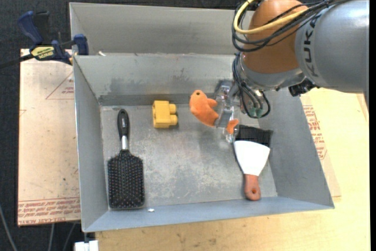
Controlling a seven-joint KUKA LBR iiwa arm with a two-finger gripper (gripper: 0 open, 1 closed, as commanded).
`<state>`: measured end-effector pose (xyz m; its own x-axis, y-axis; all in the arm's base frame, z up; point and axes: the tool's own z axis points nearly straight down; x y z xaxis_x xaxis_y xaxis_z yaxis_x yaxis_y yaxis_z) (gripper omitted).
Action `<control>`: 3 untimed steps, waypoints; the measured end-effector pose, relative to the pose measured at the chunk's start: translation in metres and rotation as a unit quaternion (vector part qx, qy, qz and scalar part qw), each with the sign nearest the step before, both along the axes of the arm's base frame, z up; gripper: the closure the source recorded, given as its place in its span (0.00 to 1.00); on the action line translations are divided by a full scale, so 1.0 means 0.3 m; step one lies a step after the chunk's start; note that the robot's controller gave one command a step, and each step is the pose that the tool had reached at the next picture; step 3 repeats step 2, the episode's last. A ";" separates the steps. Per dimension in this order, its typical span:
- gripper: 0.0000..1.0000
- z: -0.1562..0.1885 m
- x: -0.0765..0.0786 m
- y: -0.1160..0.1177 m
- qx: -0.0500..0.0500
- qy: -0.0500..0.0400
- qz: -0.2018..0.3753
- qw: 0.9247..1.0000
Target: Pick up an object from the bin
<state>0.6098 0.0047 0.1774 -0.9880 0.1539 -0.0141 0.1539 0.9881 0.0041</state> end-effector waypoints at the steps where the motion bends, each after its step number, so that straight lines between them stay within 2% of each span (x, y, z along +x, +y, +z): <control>1: 1.00 0.000 0.000 0.000 0.000 0.000 0.000 1.000; 2: 1.00 0.112 0.000 0.004 0.000 0.004 0.009 1.000; 3: 1.00 0.112 0.000 0.004 0.000 0.004 0.009 1.000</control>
Offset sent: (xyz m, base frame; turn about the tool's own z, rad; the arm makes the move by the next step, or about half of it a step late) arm 0.0041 0.0030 0.0933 -0.0485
